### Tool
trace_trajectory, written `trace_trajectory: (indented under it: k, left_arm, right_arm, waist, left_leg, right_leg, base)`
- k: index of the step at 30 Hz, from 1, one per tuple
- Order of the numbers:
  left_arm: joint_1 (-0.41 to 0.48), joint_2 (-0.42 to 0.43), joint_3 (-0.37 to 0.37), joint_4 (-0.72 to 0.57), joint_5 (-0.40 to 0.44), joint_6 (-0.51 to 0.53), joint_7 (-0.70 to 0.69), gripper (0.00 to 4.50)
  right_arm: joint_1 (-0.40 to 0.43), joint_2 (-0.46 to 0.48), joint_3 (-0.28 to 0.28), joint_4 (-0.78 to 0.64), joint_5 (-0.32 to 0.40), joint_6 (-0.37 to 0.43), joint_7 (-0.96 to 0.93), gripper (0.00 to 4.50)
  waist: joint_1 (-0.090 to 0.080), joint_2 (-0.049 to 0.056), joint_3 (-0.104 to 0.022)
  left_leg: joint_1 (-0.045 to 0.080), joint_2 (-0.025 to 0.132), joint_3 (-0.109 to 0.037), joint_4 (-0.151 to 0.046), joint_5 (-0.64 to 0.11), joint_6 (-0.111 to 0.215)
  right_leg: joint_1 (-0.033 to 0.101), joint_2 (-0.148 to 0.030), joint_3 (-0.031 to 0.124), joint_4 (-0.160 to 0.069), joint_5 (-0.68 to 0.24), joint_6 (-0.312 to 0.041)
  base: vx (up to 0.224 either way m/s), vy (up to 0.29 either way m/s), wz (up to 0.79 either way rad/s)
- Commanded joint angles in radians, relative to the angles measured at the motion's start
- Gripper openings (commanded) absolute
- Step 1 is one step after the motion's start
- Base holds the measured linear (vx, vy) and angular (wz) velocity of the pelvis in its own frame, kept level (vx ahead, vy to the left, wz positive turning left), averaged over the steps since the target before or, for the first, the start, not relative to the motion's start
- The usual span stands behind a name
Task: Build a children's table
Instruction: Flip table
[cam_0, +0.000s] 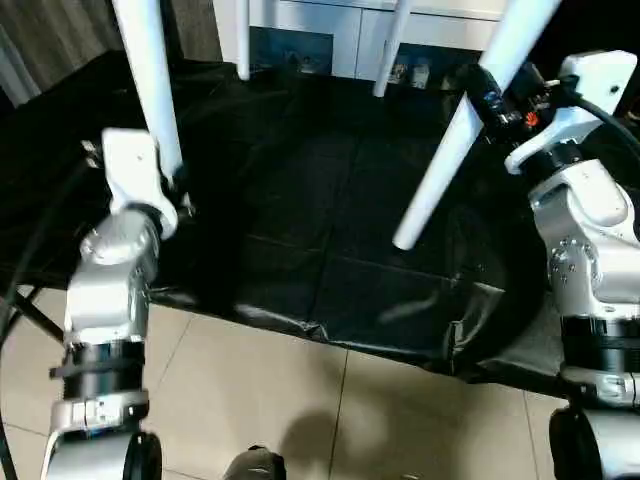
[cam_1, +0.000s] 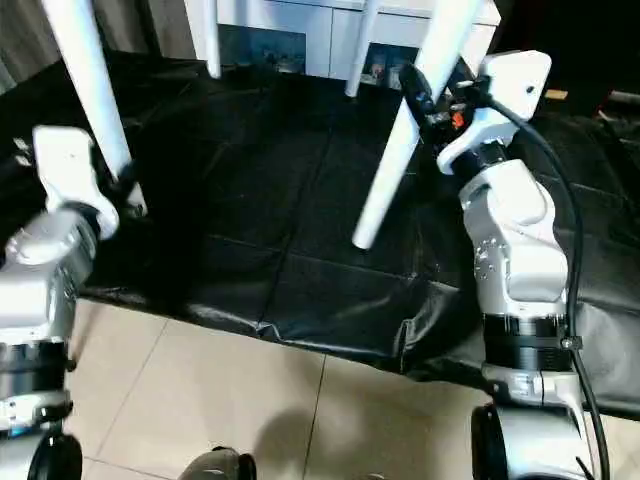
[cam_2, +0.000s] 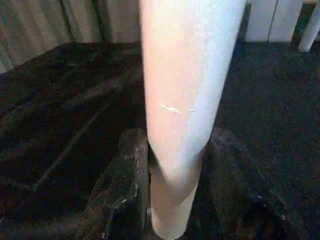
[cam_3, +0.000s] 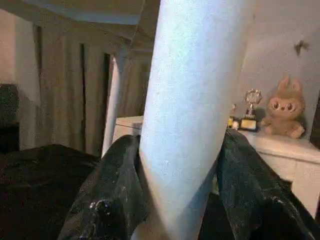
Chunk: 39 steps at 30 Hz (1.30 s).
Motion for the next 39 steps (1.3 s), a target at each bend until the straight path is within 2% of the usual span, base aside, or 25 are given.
trace_trajectory:
  k: [1,5,6,7,10,11,12,14,15,17,18,19,21,23,24,27,28,29,30,32,33,34,36,37,39]
  left_arm:
    - [-0.016,0.006,-0.06,-0.025,0.027,-0.076,-0.028,1.47]
    - [-0.002,0.004,-0.091,0.051,0.052,-0.13,-0.016,1.46]
    - [-0.002,0.004,-0.091,0.051,0.052,-0.13,-0.016,1.46]
    - [-0.006,0.005,-0.098,0.069,0.058,-0.142,-0.016,1.46]
    - [-0.021,0.007,-0.112,0.113,0.07,-0.165,-0.017,1.46]
    - [-0.021,0.007,-0.112,0.114,0.07,-0.166,-0.017,1.46]
    - [-0.025,0.009,-0.114,0.12,0.073,-0.168,-0.017,1.46]
    - [-0.03,0.016,-0.119,0.132,0.081,-0.176,-0.011,1.46]
    - [-0.031,0.026,-0.123,0.138,0.083,-0.184,-0.011,1.46]
    - [-0.032,0.033,-0.126,0.142,0.084,-0.19,-0.011,1.46]
    - [-0.029,0.04,-0.128,0.133,0.086,-0.193,-0.013,1.46]
    - [-0.024,0.048,-0.131,0.123,0.093,-0.194,-0.009,1.46]
    - [-0.015,0.053,-0.129,0.101,0.104,-0.191,0.006,1.46]
    - [-0.007,0.05,-0.115,0.071,0.09,-0.172,0.006,2.16]
    - [-0.005,0.049,-0.113,0.067,0.087,-0.17,0.005,2.16]
    - [0.021,0.047,-0.092,0.004,0.062,-0.148,-0.001,2.44]
    - [0.031,0.049,-0.087,-0.016,0.055,-0.143,0.0,2.57]
    - [0.044,0.049,-0.08,-0.04,0.049,-0.139,0.005,2.62]
    - [0.055,0.048,-0.074,-0.061,0.043,-0.134,0.007,2.65]
    - [0.068,0.049,-0.071,-0.082,0.037,-0.127,0.006,2.83]
    - [0.068,0.049,-0.071,-0.082,0.037,-0.127,0.006,3.05]
    - [0.086,0.049,-0.065,-0.106,0.029,-0.121,0.006,3.05]
    - [0.111,0.05,-0.058,-0.129,0.024,-0.121,0.006,3.1]
    - [0.151,0.048,-0.043,-0.156,0.012,-0.129,0.003,3.21]
    - [0.231,0.015,0.017,-0.207,-0.035,-0.19,0.007,3.47]
  right_arm:
    - [0.027,-0.014,0.045,-0.078,-0.102,-0.009,-0.031,1.89]
    - [0.174,0.043,0.086,-0.178,-0.212,-0.007,-0.141,1.89]
    - [0.174,0.043,0.086,-0.178,-0.212,-0.007,-0.141,1.89]
    - [0.212,0.051,0.09,-0.196,-0.236,-0.01,-0.163,1.89]
    - [0.309,0.062,0.105,-0.227,-0.292,-0.025,-0.208,1.89]
    - [0.312,0.062,0.105,-0.228,-0.294,-0.024,-0.21,1.89]
    - [0.326,0.063,0.107,-0.233,-0.305,-0.018,-0.221,1.89]
    - [0.341,0.062,0.112,-0.248,-0.318,-0.001,-0.244,1.89]
    - [0.346,0.066,0.117,-0.254,-0.307,0.014,-0.235,1.89]
    - [0.349,0.069,0.12,-0.258,-0.298,0.023,-0.227,1.89]
    - [0.349,0.072,0.123,-0.251,-0.282,0.03,-0.213,1.89]
    - [0.349,0.074,0.126,-0.24,-0.269,0.028,-0.199,1.89]
    - [0.342,0.075,0.124,-0.211,-0.253,0.02,-0.184,1.89]
    - [0.331,0.071,0.119,-0.179,-0.217,0.015,-0.153,1.89]
    - [0.33,0.07,0.119,-0.176,-0.213,0.014,-0.148,1.89]
    - [0.32,0.065,0.112,-0.135,-0.168,-0.02,-0.104,2.59]
    - [0.319,0.064,0.11,-0.125,-0.157,-0.032,-0.091,2.62]
    - [0.319,0.065,0.106,-0.119,-0.143,-0.04,-0.077,2.69]
    - [0.321,0.068,0.102,-0.117,-0.132,-0.048,-0.07,2.81]
    - [0.324,0.071,0.098,-0.119,-0.122,-0.049,-0.064,2.95]
    - [0.324,0.071,0.098,-0.119,-0.122,-0.049,-0.064,3.11]
    - [0.33,0.074,0.093,-0.125,-0.118,-0.054,-0.066,3.11]
    - [0.344,0.079,0.086,-0.142,-0.118,-0.061,-0.077,3.26]
    - [0.375,0.086,0.078,-0.179,-0.13,-0.067,-0.106,3.37]
    - [0.465,0.095,0.074,-0.274,-0.146,-0.107,-0.126,3.55]
  waist:
    - [-0.011,-0.001,-0.098]
    - [-0.018,0.002,-0.094]
    - [-0.016,0.0,-0.095]
    - [-0.02,-0.003,-0.091]
    - [-0.024,0.011,-0.084]
    - [-0.029,0.006,-0.081]
    - [-0.032,0.008,-0.078]
    - [-0.043,0.006,-0.069]
    - [-0.048,0.021,-0.072]
    - [-0.056,0.01,-0.073]
    - [-0.057,0.016,-0.074]
    - [-0.061,0.012,-0.075]
    - [-0.069,0.015,-0.076]
    - [-0.074,0.012,-0.076]
    - [-0.074,0.013,-0.077]
    - [-0.077,0.009,-0.076]
    - [-0.081,0.011,-0.071]
    - [-0.083,0.003,-0.066]
    - [-0.087,0.002,-0.07]
    - [-0.089,-0.002,-0.076]
    - [-0.09,-0.003,-0.081]
    - [-0.089,-0.001,-0.083]
    - [-0.086,0.001,-0.084]
    - [-0.088,-0.004,-0.081]
    - [-0.083,0.005,-0.08]
  left_leg:
    - [0.056,0.05,-0.019,-0.069,0.01,0.049]
    - [0.06,0.051,-0.02,-0.079,-0.064,0.012]
    - [0.061,0.051,-0.023,-0.08,-0.066,0.005]
    - [0.064,0.053,-0.021,-0.086,-0.11,-0.011]
    - [0.078,0.054,-0.024,-0.1,-0.241,-0.071]
    - [0.078,0.054,-0.026,-0.107,-0.287,-0.091]
    - [0.078,0.054,-0.028,-0.111,-0.316,-0.1]
    - [0.094,0.052,-0.032,-0.121,-0.462,-0.135]
    - [0.093,0.05,-0.039,-0.124,-0.468,-0.141]
    - [0.087,0.05,-0.04,-0.127,-0.454,-0.135]
    - [0.087,0.05,-0.039,-0.126,-0.449,-0.134]
    - [0.085,0.049,-0.038,-0.125,-0.436,-0.128]
    - [0.082,0.049,-0.037,-0.123,-0.417,-0.116]
    - [0.08,0.049,-0.036,-0.122,-0.413,-0.109]
    - [0.082,0.05,-0.036,-0.122,-0.414,-0.108]
    - [0.08,0.056,-0.038,-0.125,-0.407,-0.1]
    - [0.081,0.054,-0.037,-0.124,-0.431,-0.101]
    - [0.086,0.051,-0.036,-0.125,-0.486,-0.107]
    - [0.087,0.051,-0.039,-0.124,-0.508,-0.11]
    - [0.08,0.051,-0.039,-0.122,-0.463,-0.099]
    - [0.067,0.051,-0.039,-0.122,-0.389,-0.084]
    - [0.064,0.051,-0.038,-0.12,-0.357,-0.076]
    - [0.065,0.053,-0.033,-0.117,-0.307,-0.059]
    - [0.062,0.051,-0.031,-0.117,-0.305,-0.052]
    - [0.065,0.055,-0.03,-0.119,-0.31,-0.053]
  right_leg:
    - [0.036,-0.036,0.028,-0.049,0.139,-0.221]
    - [0.032,-0.037,0.031,-0.057,0.09,-0.195]
    - [0.035,-0.037,0.03,-0.058,0.085,-0.19]
    - [0.034,-0.037,0.031,-0.063,0.052,-0.183]
    - [0.023,-0.035,0.034,-0.077,-0.061,-0.152]
    - [0.025,-0.034,0.035,-0.081,-0.093,-0.141]
    - [0.026,-0.035,0.035,-0.084,-0.118,-0.136]
    - [0.02,-0.039,0.037,-0.106,-0.27,-0.113]
    - [0.026,-0.041,0.038,-0.105,-0.268,-0.109]
    - [0.031,-0.04,0.038,-0.107,-0.234,-0.106]
    - [0.03,-0.04,0.039,-0.105,-0.222,-0.11]
    - [0.03,-0.04,0.039,-0.104,-0.199,-0.118]
    - [0.032,-0.039,0.039,-0.1,-0.17,-0.137]
    - [0.034,-0.04,0.038,-0.101,-0.174,-0.144]
    - [0.033,-0.04,0.038,-0.101,-0.175,-0.146]
    - [0.037,-0.042,0.035,-0.098,-0.159,-0.157]
    - [0.033,-0.041,0.035,-0.102,-0.183,-0.16]
    - [0.029,-0.04,0.036,-0.113,-0.26,-0.151]
    - [0.03,-0.045,0.037,-0.115,-0.293,-0.153]
    - [0.033,-0.042,0.037,-0.111,-0.26,-0.154]
    - [0.043,-0.042,0.036,-0.101,-0.191,-0.161]
    - [0.044,-0.042,0.036,-0.098,-0.162,-0.162]
    - [0.04,-0.041,0.035,-0.094,-0.108,-0.17]
    - [0.04,-0.038,0.035,-0.096,-0.114,-0.172]
    - [0.038,-0.041,0.036,-0.099,-0.123,-0.168]
  base:
    - [0.0,0.0,0.0]
    - [0.0,0.0,0.0]
    - [0.0,0.0,0.0]
    - [0.0,0.0,0.0]
    - [0.0,0.0,0.0]
    - [0.0,0.0,0.0]
    - [0.0,0.0,0.0]
    - [0.0,0.0,0.0]
    - [0.0,0.0,0.0]
    - [0.0,0.0,0.0]
    - [0.0,0.0,0.0]
    - [0.0,0.0,0.0]
    - [0.0,0.0,0.0]
    - [0.0,0.0,0.0]
    - [0.0,0.0,0.0]
    - [0.0,0.0,0.0]
    - [0.0,0.0,0.0]
    - [0.0,0.0,0.0]
    - [0.0,0.0,0.0]
    - [0.0,0.0,0.0]
    - [0.0,0.0,0.0]
    - [0.0,0.0,0.0]
    - [0.0,0.0,0.0]
    - [0.0,0.0,0.0]
    - [0.0,0.0,0.0]
